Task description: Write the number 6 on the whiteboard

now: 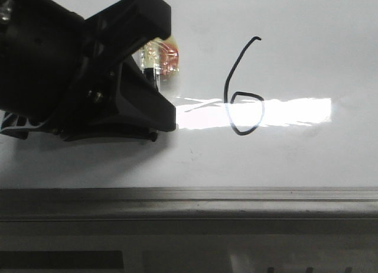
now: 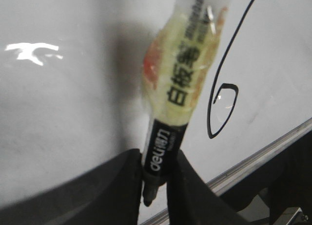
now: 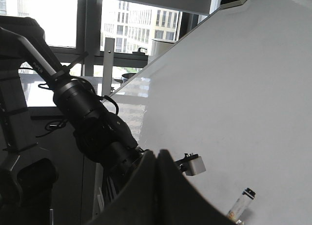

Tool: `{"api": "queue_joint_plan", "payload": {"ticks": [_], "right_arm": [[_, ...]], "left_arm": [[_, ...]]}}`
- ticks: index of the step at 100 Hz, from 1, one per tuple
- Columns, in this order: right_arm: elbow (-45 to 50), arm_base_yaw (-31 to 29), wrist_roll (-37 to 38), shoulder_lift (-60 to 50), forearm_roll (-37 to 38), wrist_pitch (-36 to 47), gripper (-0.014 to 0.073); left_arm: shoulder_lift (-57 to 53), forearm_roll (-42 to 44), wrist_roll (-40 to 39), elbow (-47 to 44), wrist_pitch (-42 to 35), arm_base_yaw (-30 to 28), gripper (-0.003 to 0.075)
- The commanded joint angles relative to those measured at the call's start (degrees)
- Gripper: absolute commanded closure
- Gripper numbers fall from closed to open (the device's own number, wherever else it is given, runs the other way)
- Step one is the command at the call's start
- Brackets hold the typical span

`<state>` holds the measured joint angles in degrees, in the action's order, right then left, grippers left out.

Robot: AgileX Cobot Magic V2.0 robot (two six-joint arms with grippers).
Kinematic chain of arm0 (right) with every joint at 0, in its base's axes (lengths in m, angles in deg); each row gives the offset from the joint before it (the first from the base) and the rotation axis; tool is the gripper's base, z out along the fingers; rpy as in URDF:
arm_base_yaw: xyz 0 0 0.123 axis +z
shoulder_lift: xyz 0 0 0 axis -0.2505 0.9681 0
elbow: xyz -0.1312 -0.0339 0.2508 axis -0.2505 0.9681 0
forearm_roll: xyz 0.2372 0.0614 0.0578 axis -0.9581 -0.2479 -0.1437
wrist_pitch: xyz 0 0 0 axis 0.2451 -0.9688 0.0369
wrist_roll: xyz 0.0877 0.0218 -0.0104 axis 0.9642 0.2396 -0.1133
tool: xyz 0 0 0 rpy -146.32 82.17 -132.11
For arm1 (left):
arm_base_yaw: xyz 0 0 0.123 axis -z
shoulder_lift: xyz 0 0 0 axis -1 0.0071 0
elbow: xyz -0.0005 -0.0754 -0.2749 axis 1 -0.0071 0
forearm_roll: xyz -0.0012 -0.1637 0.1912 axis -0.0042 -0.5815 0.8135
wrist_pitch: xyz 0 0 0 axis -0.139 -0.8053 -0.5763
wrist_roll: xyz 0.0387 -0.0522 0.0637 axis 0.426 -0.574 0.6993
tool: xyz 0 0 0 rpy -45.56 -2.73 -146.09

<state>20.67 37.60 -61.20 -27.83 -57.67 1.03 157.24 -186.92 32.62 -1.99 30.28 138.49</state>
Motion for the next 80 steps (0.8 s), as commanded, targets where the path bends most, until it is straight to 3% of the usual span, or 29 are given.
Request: {"api": "queue_joint_plan", "payload": {"ticks": [1, 12, 44, 80], "right_arm": [[-1.3, -0.3, 0.0, 0.3, -1.3, 2.4, 0.0655], [-1.3, -0.3, 0.0, 0.3, -1.3, 2.2, 0.0655], [-1.3, -0.3, 0.0, 0.3, -1.3, 0.6, 0.0655], [-1.3, -0.3, 0.0, 0.3, -1.3, 0.7, 0.0655]], "left_arm": [[0.6, -2.6, -3.8, 0.4, -12.3, -0.7, 0.0741], [0.4, -2.6, -5.8, 0.8, -14.3, 1.0, 0.0741], [0.4, -2.5, -3.0, 3.9, -29.6, 10.5, 0.0741], [0.8, -2.5, 2.3, 5.4, -30.0, 10.8, 0.0741]]}}
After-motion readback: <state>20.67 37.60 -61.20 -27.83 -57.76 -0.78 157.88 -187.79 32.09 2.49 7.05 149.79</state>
